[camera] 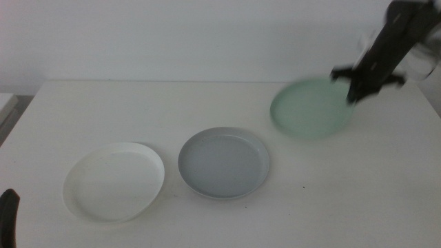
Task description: Stack the three bowls on top of each other.
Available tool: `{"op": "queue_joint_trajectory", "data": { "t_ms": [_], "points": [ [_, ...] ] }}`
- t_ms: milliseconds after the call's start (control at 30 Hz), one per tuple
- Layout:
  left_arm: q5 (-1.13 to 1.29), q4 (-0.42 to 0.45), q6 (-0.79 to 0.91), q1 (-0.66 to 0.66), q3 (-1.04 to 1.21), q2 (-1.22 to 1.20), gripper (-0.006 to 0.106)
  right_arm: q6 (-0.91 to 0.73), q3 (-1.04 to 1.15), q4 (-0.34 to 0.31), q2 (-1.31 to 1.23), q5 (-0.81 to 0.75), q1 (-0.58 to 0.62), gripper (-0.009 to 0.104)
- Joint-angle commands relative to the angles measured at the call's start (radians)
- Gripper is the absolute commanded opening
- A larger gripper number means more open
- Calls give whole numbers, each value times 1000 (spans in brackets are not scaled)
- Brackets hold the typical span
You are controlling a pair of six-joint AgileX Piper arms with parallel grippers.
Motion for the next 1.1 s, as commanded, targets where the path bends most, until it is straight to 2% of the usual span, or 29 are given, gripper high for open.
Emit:
{"op": "queue_joint_trajectory", "data": {
  "t_ms": [0, 100, 267, 400, 500, 600, 700, 1067],
  "points": [
    [-7, -1, -2, 1, 0, -4, 94, -25, 12, 44, -142, -2, -5, -1],
    [-9, -1, -1, 1, 0, -4, 94, -49, 146, 97, -282, -2, 43, -1],
    [-9, -1, 1, 1, 0, -4, 94, -29, 445, 109, -451, -161, 197, -1],
    [-9, -1, -1, 1, 0, -4, 94, 2, 570, 134, -440, -235, 300, -1],
    [-9, -1, -1, 1, 0, -4, 94, 2, 601, 188, -403, -285, 345, -1],
    [-11, -1, -1, 1, 0, -4, 94, 2, 603, 201, -356, -332, 362, -1],
    [-11, -1, -1, 1, 0, -4, 94, 2, 603, 247, -315, -357, 362, -1],
    [-12, -1, -1, 1, 0, -4, 94, 32, 603, 257, -236, -423, 362, -1]
  ]
}}
